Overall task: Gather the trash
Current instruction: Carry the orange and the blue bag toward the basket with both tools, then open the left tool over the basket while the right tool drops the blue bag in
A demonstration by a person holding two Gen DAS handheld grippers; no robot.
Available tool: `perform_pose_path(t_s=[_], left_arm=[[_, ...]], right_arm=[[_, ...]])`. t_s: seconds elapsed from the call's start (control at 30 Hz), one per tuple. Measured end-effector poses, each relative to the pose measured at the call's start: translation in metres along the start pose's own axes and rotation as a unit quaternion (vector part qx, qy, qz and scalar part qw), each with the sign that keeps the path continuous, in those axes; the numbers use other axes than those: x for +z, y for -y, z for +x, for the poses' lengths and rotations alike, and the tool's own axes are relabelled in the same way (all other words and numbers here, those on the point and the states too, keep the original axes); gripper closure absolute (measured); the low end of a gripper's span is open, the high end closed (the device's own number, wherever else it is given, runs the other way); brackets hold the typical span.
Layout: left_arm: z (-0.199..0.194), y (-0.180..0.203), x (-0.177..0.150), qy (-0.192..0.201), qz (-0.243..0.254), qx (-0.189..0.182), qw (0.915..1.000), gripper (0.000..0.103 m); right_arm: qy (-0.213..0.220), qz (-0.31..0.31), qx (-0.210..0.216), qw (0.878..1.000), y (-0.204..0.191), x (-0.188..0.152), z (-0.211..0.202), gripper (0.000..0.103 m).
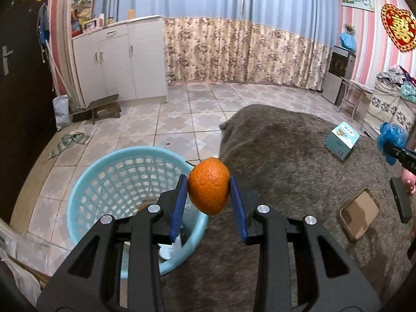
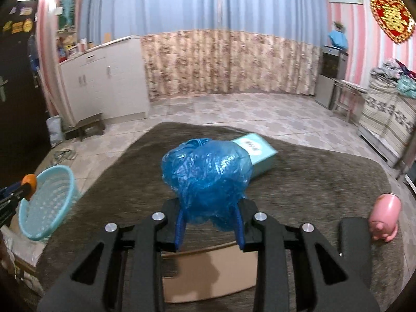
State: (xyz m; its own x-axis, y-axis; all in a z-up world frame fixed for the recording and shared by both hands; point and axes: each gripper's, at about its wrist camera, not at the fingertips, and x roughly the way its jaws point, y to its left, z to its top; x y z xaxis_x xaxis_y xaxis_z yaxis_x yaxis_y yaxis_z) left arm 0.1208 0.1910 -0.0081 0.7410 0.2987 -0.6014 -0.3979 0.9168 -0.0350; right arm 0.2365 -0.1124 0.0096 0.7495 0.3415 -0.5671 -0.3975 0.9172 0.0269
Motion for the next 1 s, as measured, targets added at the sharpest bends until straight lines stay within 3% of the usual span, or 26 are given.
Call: perform_pose_path(t_s=[0.43,1.0], left_arm=[[0.003,-0.062,0.001,0.007,-0.025,0.021,0.9994,0.071],[0.044,-0.096,0.011,0.002,-0.010,0.031,0.9995,0.071]], right_arm=[[-0.007,-0.038,0.062,0.997,-0.096,-0.007,0.005,0.073],[-0.019,-0.051,0.109,0.993,-0.175,-0.003,0.044,0.073]])
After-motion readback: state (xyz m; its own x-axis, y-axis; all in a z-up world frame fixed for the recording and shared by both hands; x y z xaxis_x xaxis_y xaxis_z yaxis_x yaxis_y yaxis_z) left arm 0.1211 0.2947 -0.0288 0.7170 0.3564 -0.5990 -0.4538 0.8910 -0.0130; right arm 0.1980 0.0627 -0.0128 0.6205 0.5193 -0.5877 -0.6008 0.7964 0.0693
